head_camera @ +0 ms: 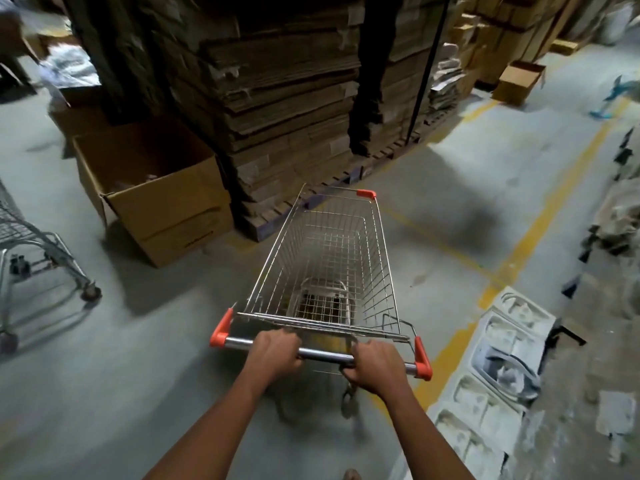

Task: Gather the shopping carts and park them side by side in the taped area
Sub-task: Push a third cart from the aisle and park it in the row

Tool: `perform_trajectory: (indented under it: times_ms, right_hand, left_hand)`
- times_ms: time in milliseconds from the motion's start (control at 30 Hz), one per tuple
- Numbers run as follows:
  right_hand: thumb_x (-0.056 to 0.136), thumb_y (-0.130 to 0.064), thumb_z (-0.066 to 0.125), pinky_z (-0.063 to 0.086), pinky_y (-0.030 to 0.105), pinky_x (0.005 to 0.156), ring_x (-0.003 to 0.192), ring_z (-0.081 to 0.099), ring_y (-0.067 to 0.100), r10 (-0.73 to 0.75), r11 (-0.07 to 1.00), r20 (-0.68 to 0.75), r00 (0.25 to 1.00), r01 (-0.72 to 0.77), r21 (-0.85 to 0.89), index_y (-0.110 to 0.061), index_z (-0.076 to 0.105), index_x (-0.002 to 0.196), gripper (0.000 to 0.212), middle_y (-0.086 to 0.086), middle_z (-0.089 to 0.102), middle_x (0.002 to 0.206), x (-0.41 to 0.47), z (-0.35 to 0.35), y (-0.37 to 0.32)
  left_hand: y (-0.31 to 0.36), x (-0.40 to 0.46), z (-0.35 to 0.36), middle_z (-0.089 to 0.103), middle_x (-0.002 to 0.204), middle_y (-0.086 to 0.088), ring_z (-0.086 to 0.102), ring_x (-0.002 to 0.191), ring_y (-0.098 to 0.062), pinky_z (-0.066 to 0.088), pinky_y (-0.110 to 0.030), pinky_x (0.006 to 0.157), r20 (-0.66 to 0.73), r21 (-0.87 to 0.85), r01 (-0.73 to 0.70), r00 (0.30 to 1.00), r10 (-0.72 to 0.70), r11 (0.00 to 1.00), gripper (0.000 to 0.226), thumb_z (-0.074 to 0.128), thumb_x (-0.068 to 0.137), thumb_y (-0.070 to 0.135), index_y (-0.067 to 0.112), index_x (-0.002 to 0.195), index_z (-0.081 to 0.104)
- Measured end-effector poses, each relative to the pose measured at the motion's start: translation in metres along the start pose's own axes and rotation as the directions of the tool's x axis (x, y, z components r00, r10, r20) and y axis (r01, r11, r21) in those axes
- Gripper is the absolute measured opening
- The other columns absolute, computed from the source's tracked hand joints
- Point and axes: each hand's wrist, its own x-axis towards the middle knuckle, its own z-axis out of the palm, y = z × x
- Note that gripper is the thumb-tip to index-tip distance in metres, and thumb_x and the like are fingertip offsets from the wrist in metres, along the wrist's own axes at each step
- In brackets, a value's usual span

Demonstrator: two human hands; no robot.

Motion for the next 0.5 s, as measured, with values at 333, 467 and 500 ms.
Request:
perform_trajectory:
  times_ms: [333, 467, 500]
  right_hand:
    - [0.068, -0.061, 0.051, 0.048, 0.033, 0.067, 0.077, 0.065, 0.026, -0.166, 0.984, 0.092, 0.982, 0.159, 0.077, -0.025, 0.064, 0.087, 0.043, 0.0, 0.067, 0.079, 0.083, -0.029, 0.087]
    - [0.067, -0.062, 0.053, 0.052, 0.032, 0.073, 0.079, 0.065, 0.022, -0.22, 0.975, 0.142, 0.965, 0.213, 0.06, -0.026, 0.066, 0.094, 0.047, -0.002, 0.067, 0.082, 0.135, -0.038, 0.115]
    - [0.067, -0.062, 0.054, 0.052, 0.032, 0.073, 0.08, 0.066, 0.022, -0.233, 0.972, 0.148, 0.961, 0.229, 0.043, -0.026, 0.067, 0.095, 0.047, -0.002, 0.068, 0.083, 0.149, -0.039, 0.122]
  left_hand:
    - [0.03, 0.064, -0.038, 0.068, 0.094, -0.002, 0.065, 0.091, -0.022, 0.052, -0.034, 0.079, 0.228, -0.265, 0.101, 0.973, -0.04, 0.959, 0.031, 0.06, 0.086, 0.047, 0.021, 0.1, 0.069]
    - [0.016, 0.104, -0.054, 0.065, 0.087, -0.002, 0.064, 0.085, -0.022, 0.043, -0.03, 0.069, 0.393, -0.362, 0.15, 0.92, 0.005, 0.92, 0.038, 0.069, 0.086, 0.052, 0.017, 0.1, 0.071]
    - [0.014, 0.114, -0.056, 0.067, 0.089, -0.004, 0.066, 0.087, -0.024, 0.043, -0.03, 0.068, 0.412, -0.342, 0.174, 0.911, -0.02, 0.923, 0.04, 0.066, 0.084, 0.053, 0.017, 0.101, 0.071]
